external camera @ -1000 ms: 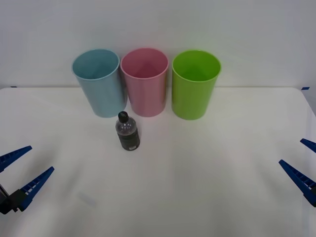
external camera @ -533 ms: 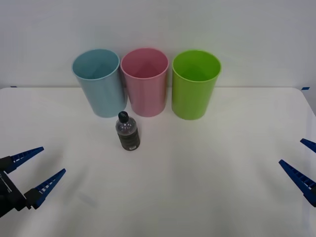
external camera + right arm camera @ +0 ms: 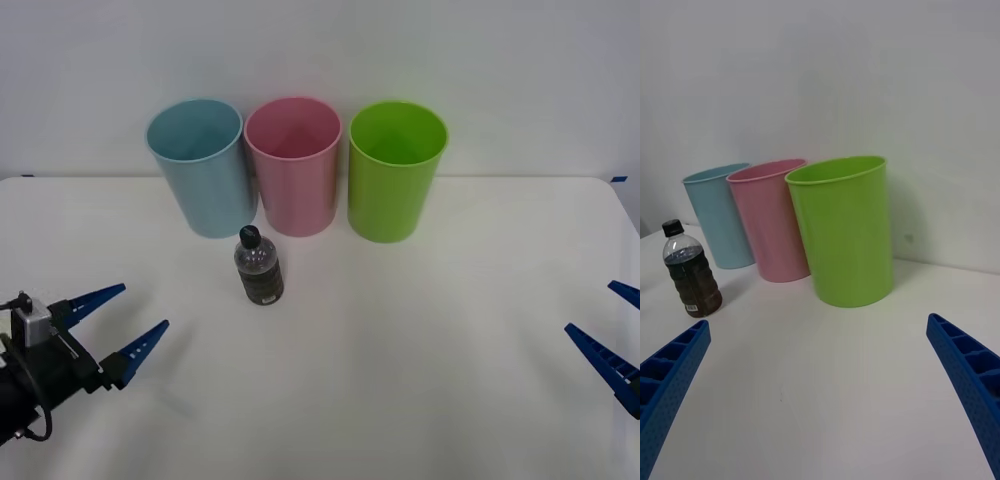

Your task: Grasp the object on the table and drop it into the matching bin: aluminum can to the light blue bin, PET bottle to the pink bin.

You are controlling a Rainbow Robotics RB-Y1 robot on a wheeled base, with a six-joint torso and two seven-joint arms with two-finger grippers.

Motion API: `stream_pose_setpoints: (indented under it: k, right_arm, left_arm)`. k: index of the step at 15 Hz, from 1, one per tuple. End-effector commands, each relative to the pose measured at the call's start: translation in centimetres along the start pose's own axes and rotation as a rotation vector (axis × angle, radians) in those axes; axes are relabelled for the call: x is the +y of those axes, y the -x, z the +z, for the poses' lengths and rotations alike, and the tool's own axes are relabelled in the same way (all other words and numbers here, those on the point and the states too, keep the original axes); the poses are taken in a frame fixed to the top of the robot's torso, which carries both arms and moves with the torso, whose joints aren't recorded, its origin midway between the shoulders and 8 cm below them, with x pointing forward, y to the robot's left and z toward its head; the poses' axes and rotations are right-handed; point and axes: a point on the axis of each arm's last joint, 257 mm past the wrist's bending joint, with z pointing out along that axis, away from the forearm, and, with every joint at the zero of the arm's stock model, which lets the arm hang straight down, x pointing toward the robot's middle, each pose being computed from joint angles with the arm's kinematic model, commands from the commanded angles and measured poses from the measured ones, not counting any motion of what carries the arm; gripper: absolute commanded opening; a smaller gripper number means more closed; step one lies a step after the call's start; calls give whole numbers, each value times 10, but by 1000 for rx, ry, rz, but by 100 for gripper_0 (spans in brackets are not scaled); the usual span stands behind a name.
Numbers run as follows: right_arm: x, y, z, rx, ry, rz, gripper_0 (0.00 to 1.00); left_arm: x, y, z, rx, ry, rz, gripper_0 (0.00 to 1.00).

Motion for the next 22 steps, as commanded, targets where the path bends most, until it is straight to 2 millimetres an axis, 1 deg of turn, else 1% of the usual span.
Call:
stream_pose_setpoints:
  k: [1, 2, 5, 11, 14, 16, 17, 20, 22]
  right_arm:
    - [0, 0, 0, 0, 0, 0, 100]
    - [0, 0, 0, 0, 0, 0, 100]
    - [0, 0, 0, 0, 0, 0, 100]
    - [0, 0, 0, 0, 0, 0, 100]
    - [0, 0, 0, 0, 0, 0, 100]
    - [0, 0, 0, 0, 0, 0, 100]
    - [0, 0, 0, 0, 0, 0, 100]
    - [0, 0, 0, 0, 0, 0, 100]
    - [0, 0, 0, 0, 0, 0, 100]
  left_arm:
    - [-3, 1, 26, -2, 10, -4, 100]
    - [-8, 1, 37, -3, 6, -4, 100]
    - [-24, 0, 60, 5, -30, 7, 100]
    - [-39, -5, 96, 5, -23, 12, 100]
    - [-43, -7, 111, 10, -17, 24, 100]
    - [-42, -12, 120, 20, -21, 22, 100]
    - [-42, -16, 128, 27, -31, 21, 100]
    - [-42, -18, 142, 34, -45, 17, 100]
    - [-47, -19, 154, 38, -57, 15, 100]
